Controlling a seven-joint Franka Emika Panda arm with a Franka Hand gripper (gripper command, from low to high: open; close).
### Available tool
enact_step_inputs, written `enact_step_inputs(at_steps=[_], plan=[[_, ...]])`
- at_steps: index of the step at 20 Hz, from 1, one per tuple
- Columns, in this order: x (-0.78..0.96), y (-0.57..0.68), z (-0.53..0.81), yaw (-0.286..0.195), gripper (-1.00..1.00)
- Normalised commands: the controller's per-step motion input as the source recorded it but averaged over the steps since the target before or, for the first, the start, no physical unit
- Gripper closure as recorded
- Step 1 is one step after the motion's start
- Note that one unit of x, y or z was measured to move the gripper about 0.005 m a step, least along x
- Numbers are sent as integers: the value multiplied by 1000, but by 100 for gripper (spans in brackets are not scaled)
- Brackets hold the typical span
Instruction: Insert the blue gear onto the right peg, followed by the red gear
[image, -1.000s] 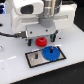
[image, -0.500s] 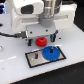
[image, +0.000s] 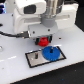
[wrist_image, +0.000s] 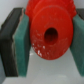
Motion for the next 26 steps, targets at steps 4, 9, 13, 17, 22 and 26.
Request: enact_step_inputs(at_steps=[4,9,13,17,22,26], plan=[[76,23,398,0,100],[226,17,542,0,100],[409,2,519,0,100],[531,-21,445,0,100],[621,-31,364,0,100],[675,20,302,0,100]])
